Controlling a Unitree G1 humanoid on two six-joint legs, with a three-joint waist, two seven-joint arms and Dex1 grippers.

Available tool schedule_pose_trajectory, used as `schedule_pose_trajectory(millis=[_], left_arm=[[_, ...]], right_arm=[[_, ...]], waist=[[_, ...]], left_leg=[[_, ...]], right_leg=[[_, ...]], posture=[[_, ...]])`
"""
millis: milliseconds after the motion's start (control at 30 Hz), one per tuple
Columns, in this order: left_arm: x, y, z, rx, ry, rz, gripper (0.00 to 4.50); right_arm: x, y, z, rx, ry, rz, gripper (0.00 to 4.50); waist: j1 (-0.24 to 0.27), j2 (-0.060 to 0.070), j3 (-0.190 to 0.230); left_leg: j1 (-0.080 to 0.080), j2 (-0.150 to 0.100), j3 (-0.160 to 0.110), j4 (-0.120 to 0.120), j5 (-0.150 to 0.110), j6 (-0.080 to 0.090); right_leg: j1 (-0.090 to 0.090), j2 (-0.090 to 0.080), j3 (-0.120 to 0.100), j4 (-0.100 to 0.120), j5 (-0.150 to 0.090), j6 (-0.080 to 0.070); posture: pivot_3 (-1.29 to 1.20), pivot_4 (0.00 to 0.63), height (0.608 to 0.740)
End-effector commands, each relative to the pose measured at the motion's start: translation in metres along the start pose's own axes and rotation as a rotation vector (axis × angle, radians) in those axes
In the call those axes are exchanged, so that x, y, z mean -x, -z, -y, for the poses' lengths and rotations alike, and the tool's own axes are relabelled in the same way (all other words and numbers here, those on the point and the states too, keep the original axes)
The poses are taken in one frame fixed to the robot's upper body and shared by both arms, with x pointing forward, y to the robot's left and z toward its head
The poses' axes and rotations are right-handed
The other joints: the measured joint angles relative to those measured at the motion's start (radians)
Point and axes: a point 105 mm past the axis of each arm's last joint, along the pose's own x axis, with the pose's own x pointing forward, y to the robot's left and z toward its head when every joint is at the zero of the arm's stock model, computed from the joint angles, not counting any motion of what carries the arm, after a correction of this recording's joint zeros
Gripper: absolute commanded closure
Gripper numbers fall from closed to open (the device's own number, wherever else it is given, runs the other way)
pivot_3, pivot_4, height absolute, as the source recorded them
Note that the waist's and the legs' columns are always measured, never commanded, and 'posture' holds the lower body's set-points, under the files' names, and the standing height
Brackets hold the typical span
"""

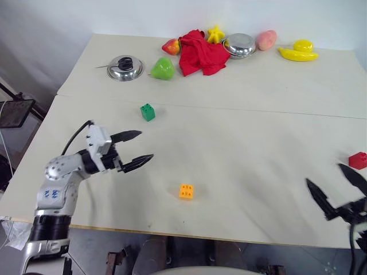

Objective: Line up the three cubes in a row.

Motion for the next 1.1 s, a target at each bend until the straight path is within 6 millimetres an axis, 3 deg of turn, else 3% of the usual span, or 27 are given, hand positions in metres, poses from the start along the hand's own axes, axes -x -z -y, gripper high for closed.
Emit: schedule_pose_trajectory(millis=[33, 100, 333, 633, 733, 833, 933, 1100], left_arm=[[-0.020, -0.004, 0.015, -0.029, 0.128, 0.007, 0.04], [-0.031, -0.008, 0.021, -0.018, 0.184, 0.029, 0.04], [-0.041, -0.020, 0.024, -0.013, 0.225, 0.067, 0.04], [-0.042, -0.031, 0.019, -0.016, 0.160, 0.088, 0.04], [-0.043, -0.032, 0.026, -0.017, 0.152, 0.096, 0.04], [-0.043, -0.032, 0.031, -0.015, 0.142, 0.098, 0.04], [-0.041, -0.034, 0.031, -0.022, 0.120, 0.096, 0.04], [-0.037, -0.037, 0.028, -0.032, 0.086, 0.099, 0.04]], right_arm=[[0.025, 0.011, 0.029, -0.019, 0.272, -0.086, 0.00], [0.033, 0.024, 0.036, -0.049, 0.378, -0.149, 0.00], [0.016, 0.009, 0.039, -0.108, 0.445, -0.152, 0.00], [-0.066, -0.021, 0.074, -0.113, 0.351, -0.326, 0.00], [-0.096, -0.012, 0.100, -0.121, 0.402, -0.417, 0.00], [-0.109, -0.001, 0.124, -0.133, 0.466, -0.486, 0.00], [-0.117, 0.007, 0.135, -0.151, 0.487, -0.510, 0.00], [-0.125, 0.015, 0.136, -0.192, 0.462, -0.539, 0.00]], waist=[[-0.004, 0.000, 0.000], [-0.014, 0.000, 0.000], [-0.034, 0.004, -0.002], [-0.027, 0.004, -0.002], [-0.005, 0.003, -0.002], [-0.022, 0.007, 0.000], [-0.023, 0.006, 0.000], [-0.027, 0.007, -0.001]], left_leg=[[0.000, 0.000, 0.000, 0.000, 0.000, 0.000], [0.001, 0.001, 0.003, 0.000, 0.000, 0.000], [0.001, 0.003, 0.005, 0.000, 0.001, -0.001], [0.000, 0.002, 0.009, 0.003, 0.002, 0.003], [-0.001, 0.002, 0.007, 0.003, 0.002, 0.003], [-0.006, -0.002, 0.012, 0.012, -0.002, 0.011], [-0.008, -0.001, 0.009, 0.015, -0.002, 0.011], [-0.013, -0.001, 0.008, 0.017, -0.002, 0.011]], right_leg=[[0.000, 0.000, 0.000, 0.000, 0.000, 0.000], [-0.001, 0.000, 0.001, -0.001, 0.000, 0.000], [-0.004, 0.001, 0.004, 0.003, 0.000, 0.000], [-0.007, -0.001, 0.008, 0.006, 0.001, 0.001], [-0.007, -0.001, 0.006, 0.005, 0.000, 0.001], [-0.007, -0.004, 0.009, 0.002, 0.004, 0.008], [-0.006, -0.003, 0.006, 0.001, 0.004, 0.008], [-0.008, -0.003, 0.003, 0.001, 0.005, 0.008]], posture=[[0.00, 0.150, 0.740], [0.00, 0.150, 0.740], [0.00, 0.150, 0.740], [0.00, 0.150, 0.740], [0.00, 0.150, 0.740], [0.00, 0.150, 0.740], [0.00, 0.150, 0.740], [0.00, 0.150, 0.740]])
